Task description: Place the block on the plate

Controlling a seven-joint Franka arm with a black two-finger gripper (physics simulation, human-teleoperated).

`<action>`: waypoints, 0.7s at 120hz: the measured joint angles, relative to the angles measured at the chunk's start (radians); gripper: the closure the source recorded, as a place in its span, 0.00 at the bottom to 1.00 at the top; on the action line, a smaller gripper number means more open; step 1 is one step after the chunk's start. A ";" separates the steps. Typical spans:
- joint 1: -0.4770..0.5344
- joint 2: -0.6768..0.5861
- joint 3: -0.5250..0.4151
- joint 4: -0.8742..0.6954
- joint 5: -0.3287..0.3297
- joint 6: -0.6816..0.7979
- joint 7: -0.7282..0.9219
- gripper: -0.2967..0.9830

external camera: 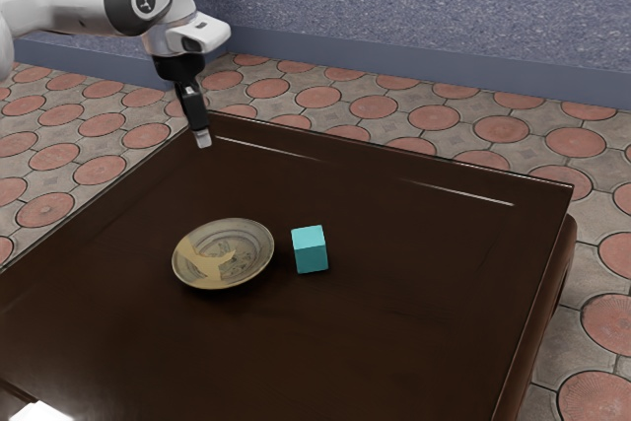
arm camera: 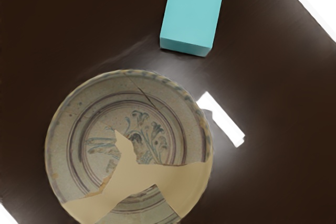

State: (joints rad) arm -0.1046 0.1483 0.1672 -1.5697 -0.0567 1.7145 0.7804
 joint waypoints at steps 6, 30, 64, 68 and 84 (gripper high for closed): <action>0.000 0.002 0.000 0.000 0.000 0.001 0.016 0.23; -0.040 0.047 0.000 0.001 -0.006 0.002 0.069 0.23; -0.168 0.313 -0.001 0.153 0.007 0.052 0.129 0.23; -0.170 0.331 -0.001 0.149 -0.002 0.074 0.134 0.23; -0.171 0.371 -0.001 0.135 -0.022 0.151 0.148 0.23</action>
State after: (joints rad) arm -0.2757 0.5195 0.1666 -1.4350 -0.0788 1.8655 0.9284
